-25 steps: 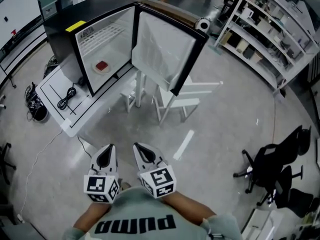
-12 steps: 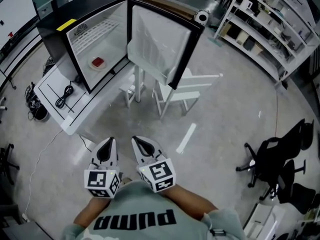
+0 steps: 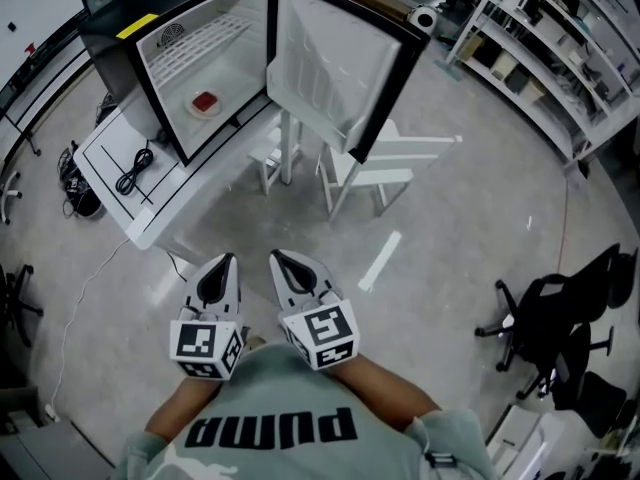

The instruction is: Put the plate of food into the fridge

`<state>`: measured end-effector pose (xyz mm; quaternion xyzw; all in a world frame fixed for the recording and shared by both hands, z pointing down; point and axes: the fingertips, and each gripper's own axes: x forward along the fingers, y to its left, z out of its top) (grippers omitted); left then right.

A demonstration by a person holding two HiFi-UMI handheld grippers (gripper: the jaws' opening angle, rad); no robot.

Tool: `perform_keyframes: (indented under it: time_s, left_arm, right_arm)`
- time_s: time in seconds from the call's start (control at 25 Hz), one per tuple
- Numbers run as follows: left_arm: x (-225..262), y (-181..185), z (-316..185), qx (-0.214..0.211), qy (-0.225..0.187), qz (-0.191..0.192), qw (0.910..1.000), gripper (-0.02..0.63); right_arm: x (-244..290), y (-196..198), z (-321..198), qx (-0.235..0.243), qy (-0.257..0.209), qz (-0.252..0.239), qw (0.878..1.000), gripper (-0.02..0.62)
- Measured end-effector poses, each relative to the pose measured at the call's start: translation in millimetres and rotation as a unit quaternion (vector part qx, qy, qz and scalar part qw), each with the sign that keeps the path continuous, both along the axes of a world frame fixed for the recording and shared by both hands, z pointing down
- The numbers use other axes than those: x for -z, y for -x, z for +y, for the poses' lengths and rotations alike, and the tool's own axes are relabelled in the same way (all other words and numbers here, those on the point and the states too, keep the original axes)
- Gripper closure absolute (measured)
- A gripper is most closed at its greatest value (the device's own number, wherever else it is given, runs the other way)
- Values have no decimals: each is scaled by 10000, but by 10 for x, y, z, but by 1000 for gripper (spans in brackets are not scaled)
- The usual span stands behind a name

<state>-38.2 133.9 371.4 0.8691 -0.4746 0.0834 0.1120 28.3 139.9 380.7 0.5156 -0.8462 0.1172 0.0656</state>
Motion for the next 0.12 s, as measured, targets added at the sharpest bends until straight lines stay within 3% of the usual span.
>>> perform_keyframes:
  time_s: [0.12]
  left_arm:
    - [10, -53, -70, -7, -58, 12, 10000, 601]
  right_arm:
    - [37, -63, -76, -16, -86, 36, 10000, 591]
